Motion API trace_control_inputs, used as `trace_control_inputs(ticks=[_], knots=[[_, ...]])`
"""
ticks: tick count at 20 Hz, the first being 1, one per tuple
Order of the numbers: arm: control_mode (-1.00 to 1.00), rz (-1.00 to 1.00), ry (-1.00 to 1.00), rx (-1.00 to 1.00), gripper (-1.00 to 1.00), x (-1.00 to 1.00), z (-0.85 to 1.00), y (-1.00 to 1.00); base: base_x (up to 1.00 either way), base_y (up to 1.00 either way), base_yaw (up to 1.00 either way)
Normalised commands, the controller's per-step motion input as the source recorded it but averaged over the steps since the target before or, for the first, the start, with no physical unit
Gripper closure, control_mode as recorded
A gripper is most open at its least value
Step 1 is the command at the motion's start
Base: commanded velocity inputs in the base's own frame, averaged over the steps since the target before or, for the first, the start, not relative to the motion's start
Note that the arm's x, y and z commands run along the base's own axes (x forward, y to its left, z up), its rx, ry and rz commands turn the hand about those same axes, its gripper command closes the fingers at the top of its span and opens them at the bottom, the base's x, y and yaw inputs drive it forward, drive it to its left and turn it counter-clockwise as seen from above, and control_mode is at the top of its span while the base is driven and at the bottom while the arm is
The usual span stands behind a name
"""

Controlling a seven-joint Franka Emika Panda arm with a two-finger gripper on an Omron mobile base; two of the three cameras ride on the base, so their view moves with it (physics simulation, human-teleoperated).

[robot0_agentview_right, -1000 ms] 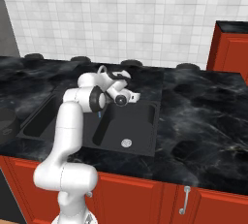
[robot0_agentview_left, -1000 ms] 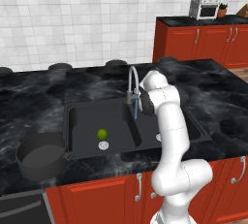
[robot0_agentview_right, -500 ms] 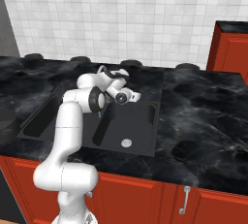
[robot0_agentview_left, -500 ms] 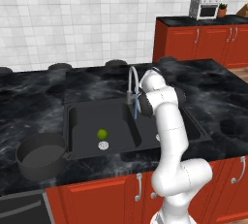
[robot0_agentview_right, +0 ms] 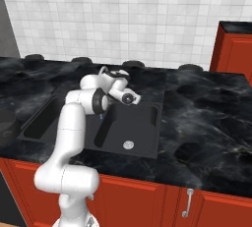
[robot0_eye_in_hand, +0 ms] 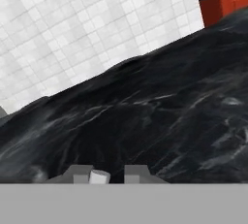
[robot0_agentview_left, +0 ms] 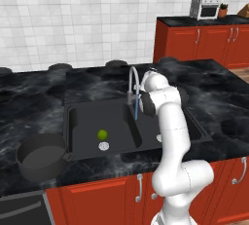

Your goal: Dump the lime from the pot into the sink. Then turn on the water and wash the lime. Then turn off the water and put the lime back in the pot.

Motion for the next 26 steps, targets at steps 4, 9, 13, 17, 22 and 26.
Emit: trace_control_inputs(ticks=[4,9,13,17,22,26], knots=[[-1.0,0.14,0.0,0.18,1.0,0.2,0.03,0.0,0.0,0.0,0.0],[-1.0,0.15,0.0,0.16,1.0,0.23,0.04,0.01,0.0,0.0,0.0],[-1.0,0.16,0.0,0.15,1.0,0.17,0.11,0.26,0.0,0.0,0.0],[-1.0,0.15,0.0,0.13,1.0,0.18,0.23,0.44,0.0,0.0,0.0],[-1.0,0.13,0.0,0.11,1.0,0.15,0.25,0.53,0.0,0.0,0.0],[-1.0,0.13,0.0,0.1,1.0,0.11,0.21,0.64,0.0,0.0,0.0]])
